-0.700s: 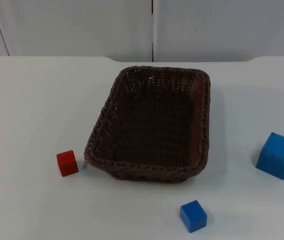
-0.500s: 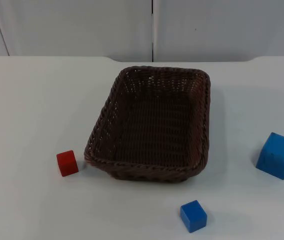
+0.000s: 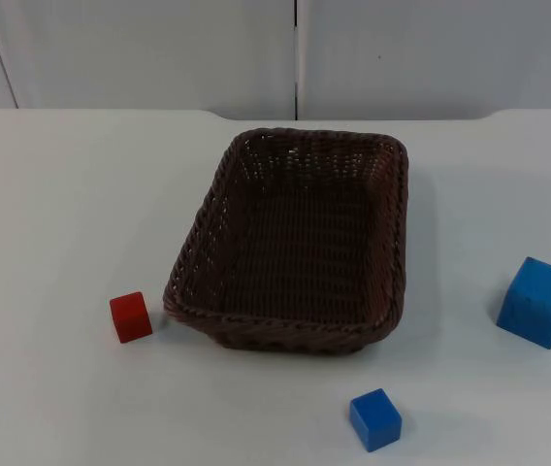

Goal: Pick up the basket with the left hand and place the largest block into the basket with the right hand.

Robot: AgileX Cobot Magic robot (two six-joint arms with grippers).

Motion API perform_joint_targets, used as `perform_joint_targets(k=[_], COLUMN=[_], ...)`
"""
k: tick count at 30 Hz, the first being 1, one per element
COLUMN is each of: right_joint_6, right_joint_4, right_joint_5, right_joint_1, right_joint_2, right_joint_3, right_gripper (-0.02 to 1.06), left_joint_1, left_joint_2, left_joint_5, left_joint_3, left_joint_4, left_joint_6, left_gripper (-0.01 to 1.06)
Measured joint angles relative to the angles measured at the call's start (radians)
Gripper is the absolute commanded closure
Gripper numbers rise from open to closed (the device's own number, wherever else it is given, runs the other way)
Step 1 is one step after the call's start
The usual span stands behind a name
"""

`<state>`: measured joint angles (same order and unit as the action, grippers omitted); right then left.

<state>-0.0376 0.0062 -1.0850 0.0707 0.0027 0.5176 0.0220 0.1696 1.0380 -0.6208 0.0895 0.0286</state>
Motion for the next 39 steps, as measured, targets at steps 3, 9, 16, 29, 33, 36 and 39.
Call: perform_joint_targets(k=[3,9,16,29,33,36,39], right_joint_6=[0.0,0.0,0.0,0.0,0.0,0.0,0.0], right_joint_4=[0.0,0.0,0.0,0.0,0.0,0.0,0.0], right_joint_5=[0.0,0.0,0.0,0.0,0.0,0.0,0.0], right_joint_1=[0.0,0.0,0.0,0.0,0.0,0.0,0.0], right_joint_2=[0.0,0.0,0.0,0.0,0.0,0.0,0.0], right_joint_3=[0.0,0.0,0.0,0.0,0.0,0.0,0.0], right_gripper=[-0.01,-0.01,-0.01,-0.01,-0.01,-0.01,-0.01], left_joint_1=[0.0,0.0,0.0,0.0,0.0,0.0,0.0], left_joint_2=[0.028,0.087,0.161,0.328,0.436,0.477,0.57], left_joint_5=[-0.024,-0.054,-0.097,-0.156,-0.17,-0.18,-0.197], left_joint_3=[-0.008,-0.009,-0.009,-0.025,-0.075,-0.092,-0.135], left_joint_4=[0.002,0.046,0.112,0.127,0.159,0.168,0.182], left_joint_6=[0.0,0.008,0.051,0.089,0.129,0.143,0.168], left_gripper=[0.0,0.0,0.0,0.0,0.0,0.0,0.0])
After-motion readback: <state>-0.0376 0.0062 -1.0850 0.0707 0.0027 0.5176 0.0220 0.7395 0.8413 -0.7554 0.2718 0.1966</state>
